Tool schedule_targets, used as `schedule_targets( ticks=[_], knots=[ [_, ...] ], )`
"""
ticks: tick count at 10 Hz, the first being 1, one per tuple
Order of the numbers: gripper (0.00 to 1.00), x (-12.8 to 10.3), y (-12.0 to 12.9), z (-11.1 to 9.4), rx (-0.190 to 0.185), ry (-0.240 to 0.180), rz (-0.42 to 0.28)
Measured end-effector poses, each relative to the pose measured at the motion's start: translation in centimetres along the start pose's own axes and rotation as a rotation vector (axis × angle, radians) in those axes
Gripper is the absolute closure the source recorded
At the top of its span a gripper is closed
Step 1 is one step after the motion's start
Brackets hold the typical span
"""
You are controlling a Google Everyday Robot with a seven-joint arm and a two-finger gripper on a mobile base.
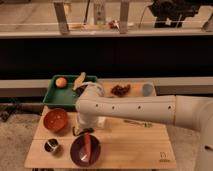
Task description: Place pepper in purple bowl
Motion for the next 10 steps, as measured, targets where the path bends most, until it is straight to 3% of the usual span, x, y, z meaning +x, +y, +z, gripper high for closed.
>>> schedule_targets(
  ticks=[10],
  knots=[
    [0.2,0.42,-0.11,0.34,0.016,-0.021,-0.005]
  ],
)
